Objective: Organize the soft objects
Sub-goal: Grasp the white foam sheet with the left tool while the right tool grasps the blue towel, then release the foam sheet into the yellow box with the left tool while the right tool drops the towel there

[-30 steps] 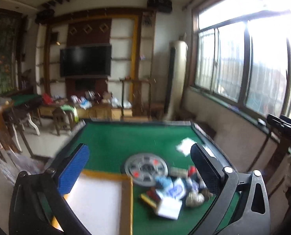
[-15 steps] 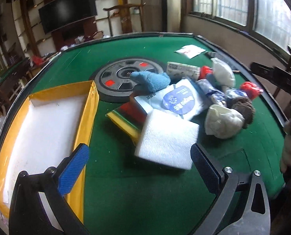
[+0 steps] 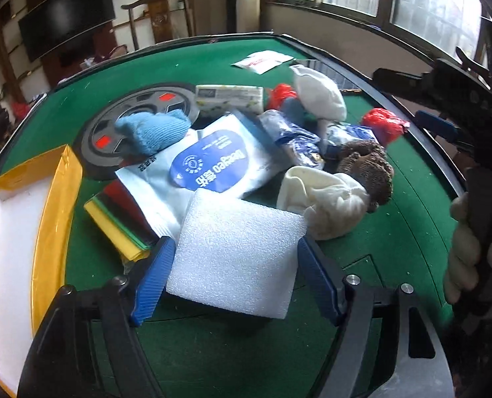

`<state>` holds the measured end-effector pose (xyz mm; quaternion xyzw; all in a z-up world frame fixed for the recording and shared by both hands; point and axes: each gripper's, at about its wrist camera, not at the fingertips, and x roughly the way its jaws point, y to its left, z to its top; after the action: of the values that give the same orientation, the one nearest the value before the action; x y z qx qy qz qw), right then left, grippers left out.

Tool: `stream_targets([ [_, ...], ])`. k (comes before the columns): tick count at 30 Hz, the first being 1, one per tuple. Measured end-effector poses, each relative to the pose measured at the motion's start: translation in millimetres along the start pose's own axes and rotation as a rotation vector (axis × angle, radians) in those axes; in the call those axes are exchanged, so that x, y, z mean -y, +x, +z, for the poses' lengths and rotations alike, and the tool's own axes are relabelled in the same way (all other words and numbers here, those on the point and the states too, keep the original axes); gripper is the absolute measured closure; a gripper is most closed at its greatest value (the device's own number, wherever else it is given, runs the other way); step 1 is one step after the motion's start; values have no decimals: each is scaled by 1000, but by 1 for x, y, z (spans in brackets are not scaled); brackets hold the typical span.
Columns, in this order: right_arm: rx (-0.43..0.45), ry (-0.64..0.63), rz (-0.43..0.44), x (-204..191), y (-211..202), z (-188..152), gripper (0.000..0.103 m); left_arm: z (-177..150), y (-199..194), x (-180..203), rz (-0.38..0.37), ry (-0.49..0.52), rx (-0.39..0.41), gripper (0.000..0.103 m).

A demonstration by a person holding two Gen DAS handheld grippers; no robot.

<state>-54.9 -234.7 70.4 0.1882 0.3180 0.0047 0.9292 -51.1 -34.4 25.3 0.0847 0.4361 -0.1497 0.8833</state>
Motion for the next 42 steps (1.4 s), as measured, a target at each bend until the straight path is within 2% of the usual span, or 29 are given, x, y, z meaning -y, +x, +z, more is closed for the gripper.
stream_targets([
  [4,-13,-4,-36,1,5,-4,1,-4,0,15,-8,90,44,22],
  [8,30,-55,-92,-2,0,-8,1,-3,13,25,-2,175,27,28],
  [10,46,-88,-138,-7,-1,-9,1,-5,3,16,-74,144,38,28],
  [12,13,-97,-161,-16,-3,-7,1,-7,-14,-6,-165,86,46,28],
  [14,-19,-105,-115,-37,-8,1,1,-11,-33,-29,-242,28,63,28],
  [16,-58,-139,-19,-70,-9,12,1,-16,-60,-60,-312,-37,88,28],
  [18,-120,-183,69,-106,1,20,1,-20,-82,-89,-349,-89,133,28],
  [20,-196,-231,129,-143,23,22,1,-26,-99,-117,-345,-129,175,28],
  [21,-224,-268,126,-161,35,20,1,-29,-108,-134,-331,-156,200,28],
  [23,-263,-355,87,-190,60,13,9,-34,-114,-160,-291,-198,224,28],
  [25,-323,-397,71,-207,86,5,31,-41,-114,-184,-251,-253,224,28],
  [28,-403,-405,40,-214,119,-8,48,-53,-116,-213,-194,-317,211,28],
  [29,-416,-409,23,-213,126,-11,51,-56,-117,-219,-176,-328,208,28],
  [30,-424,-409,14,-211,129,-16,60,-59,-117,-225,-162,-344,208,28],
  [33,-423,-368,45,-200,127,-16,65,-66,-114,-236,-140,-390,211,28],
  [37,-368,-324,104,-200,95,-1,65,-67,-106,-245,-130,-433,212,28],
  [42,-365,-286,270,-231,72,6,65,-48,-93,-267,-113,-457,193,28],
])
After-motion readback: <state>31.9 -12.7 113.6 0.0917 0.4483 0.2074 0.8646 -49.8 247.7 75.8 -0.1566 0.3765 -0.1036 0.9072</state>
